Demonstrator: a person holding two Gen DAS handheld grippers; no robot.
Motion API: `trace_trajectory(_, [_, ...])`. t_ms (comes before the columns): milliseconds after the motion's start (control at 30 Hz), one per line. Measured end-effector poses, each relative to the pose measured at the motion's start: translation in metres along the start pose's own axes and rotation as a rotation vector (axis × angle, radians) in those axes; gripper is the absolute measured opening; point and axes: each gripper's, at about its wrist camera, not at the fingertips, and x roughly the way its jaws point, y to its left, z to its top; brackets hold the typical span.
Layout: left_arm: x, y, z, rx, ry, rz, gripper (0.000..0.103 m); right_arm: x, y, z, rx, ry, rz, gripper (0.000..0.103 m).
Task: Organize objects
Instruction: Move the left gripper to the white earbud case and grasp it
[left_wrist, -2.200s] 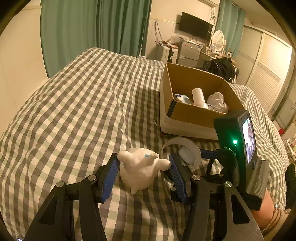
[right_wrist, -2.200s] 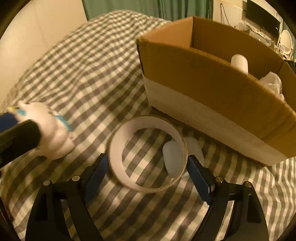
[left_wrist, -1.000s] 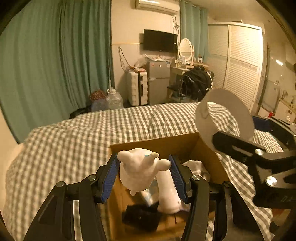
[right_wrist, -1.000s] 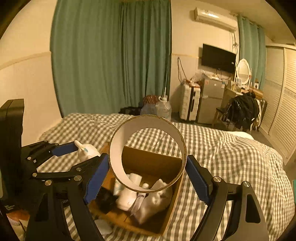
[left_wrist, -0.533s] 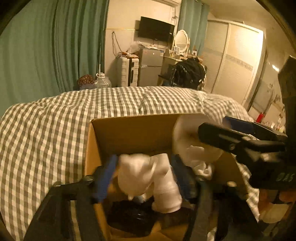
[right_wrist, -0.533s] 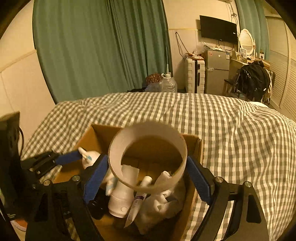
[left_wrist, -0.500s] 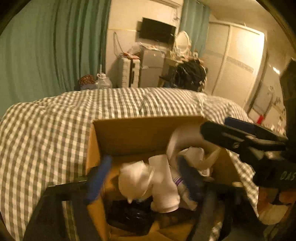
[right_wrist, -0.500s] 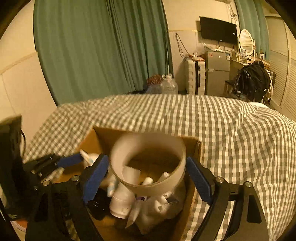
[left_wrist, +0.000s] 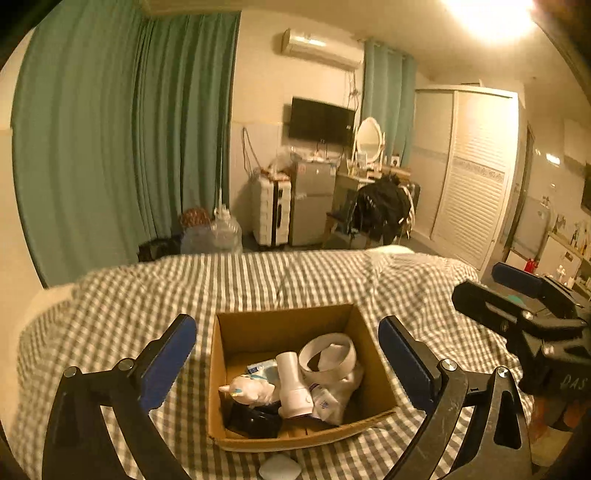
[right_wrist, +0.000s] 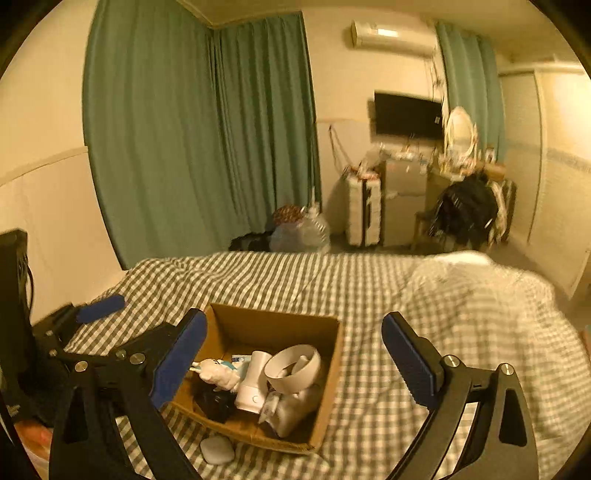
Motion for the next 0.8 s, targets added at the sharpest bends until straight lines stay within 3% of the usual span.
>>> trace_trajectory(133, [-0.031, -0.009, 0.002, 0.028, -0.018, 0.038, 0.103, -0.041, 0.01, 0.002, -0.037, -0.016, -0.037, 0.097])
trace_trajectory(333, [-0.038, -0.007, -0.033, 0.014, 0.082, 0.099, 0.103, -0.064, 0.019, -0.021, -0.012, 0.005, -0.053, 0.097])
trace_trajectory(533, [-0.013, 0.014, -0.105, -0.058, 0.132, 0.16, 0.103, -0.027, 0.021, -0.09, 0.053, 0.114, -0.058, 0.097])
trace_trajectory(667, [0.019, 0.022, -0.14, -0.058, 0.255, 0.169, 0.103, 0.015, 0.022, -0.134, 0.041, 0.24, -0.076, 0.097])
trace_trajectory(800, [0.039, 0.026, -0.161, -0.05, 0.31, 0.174, 0.103, 0.037, 0.02, -0.158, 0.012, 0.302, -0.096, 0.097])
